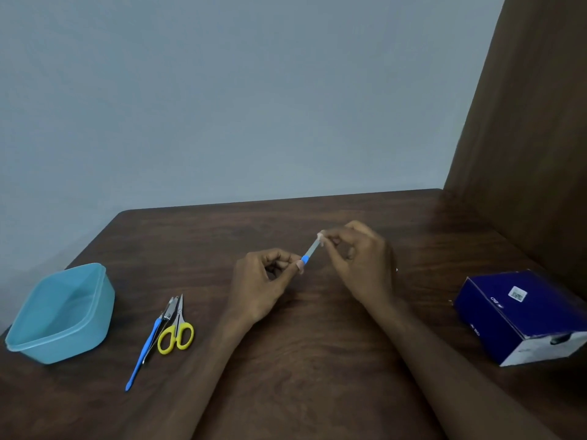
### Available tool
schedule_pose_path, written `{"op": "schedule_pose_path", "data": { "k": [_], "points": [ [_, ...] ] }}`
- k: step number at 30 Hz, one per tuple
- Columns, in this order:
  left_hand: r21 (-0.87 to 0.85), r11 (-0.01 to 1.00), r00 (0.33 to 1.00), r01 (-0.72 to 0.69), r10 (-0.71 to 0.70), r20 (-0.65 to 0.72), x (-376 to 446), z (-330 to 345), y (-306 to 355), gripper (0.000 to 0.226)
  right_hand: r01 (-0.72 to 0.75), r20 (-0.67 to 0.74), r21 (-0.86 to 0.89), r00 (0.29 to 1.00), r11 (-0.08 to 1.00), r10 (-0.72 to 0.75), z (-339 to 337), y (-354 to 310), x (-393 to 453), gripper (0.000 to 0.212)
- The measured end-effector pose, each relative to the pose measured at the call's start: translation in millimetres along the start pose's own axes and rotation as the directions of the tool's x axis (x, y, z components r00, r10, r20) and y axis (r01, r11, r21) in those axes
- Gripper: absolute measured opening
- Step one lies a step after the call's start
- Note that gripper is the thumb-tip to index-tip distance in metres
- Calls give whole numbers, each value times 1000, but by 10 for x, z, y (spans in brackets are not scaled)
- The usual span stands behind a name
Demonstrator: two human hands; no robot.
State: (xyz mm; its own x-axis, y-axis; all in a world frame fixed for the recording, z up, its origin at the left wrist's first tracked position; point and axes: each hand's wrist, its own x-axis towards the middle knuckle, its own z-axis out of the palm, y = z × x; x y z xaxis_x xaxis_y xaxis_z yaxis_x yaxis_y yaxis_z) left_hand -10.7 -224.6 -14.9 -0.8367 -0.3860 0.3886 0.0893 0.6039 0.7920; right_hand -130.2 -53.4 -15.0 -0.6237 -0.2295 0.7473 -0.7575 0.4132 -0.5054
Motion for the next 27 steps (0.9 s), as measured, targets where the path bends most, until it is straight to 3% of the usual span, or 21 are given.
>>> {"op": "schedule_pose_path", "data": {
  "k": [2, 4, 8, 12, 15, 18, 20, 25, 27],
  "points": [
    [2, 1000, 1000, 5, -5, 8, 0, 1, 0, 6, -128, -111, -33, 986, 991, 123, -49, 30, 42, 10],
    [2, 1000, 1000, 4, -4, -2, 5, 6, -5, 6, -161, -181, -30, 972, 987, 153, -87, 17, 50, 10],
    [36, 999, 998, 7, -5, -65, 10, 14, -33, 5, 77, 1, 48, 997, 996, -77, -25, -113, -53, 7],
    [69, 996, 998, -58, 60, -35, -13, 6, -24, 5, 209, 153, 85, 963, 974, -220, 59, -166, -132, 7],
    [85, 992, 995, -98, 98, 2, -26, 25, -11, 8, 166, 104, 25, 980, 986, -168, 54, -96, -85, 7],
    [94, 991, 994, -96, 100, -37, -25, 27, -33, 11, 2, -12, -19, 1000, 1000, -3, 42, 1, -36, 6],
    [86, 994, 996, -70, 75, -56, -32, 25, -39, 12, -31, -32, -11, 999, 999, 30, 44, 28, -23, 6],
    [18, 999, 997, -27, 28, -71, 0, 17, -56, 11, 205, 140, 39, 968, 978, -208, 0, -132, -117, 5],
    [-23, 999, 997, -33, 32, -64, 6, 15, -46, 12, 218, 145, 0, 966, 976, -216, 20, -143, -123, 5]
  ]
}}
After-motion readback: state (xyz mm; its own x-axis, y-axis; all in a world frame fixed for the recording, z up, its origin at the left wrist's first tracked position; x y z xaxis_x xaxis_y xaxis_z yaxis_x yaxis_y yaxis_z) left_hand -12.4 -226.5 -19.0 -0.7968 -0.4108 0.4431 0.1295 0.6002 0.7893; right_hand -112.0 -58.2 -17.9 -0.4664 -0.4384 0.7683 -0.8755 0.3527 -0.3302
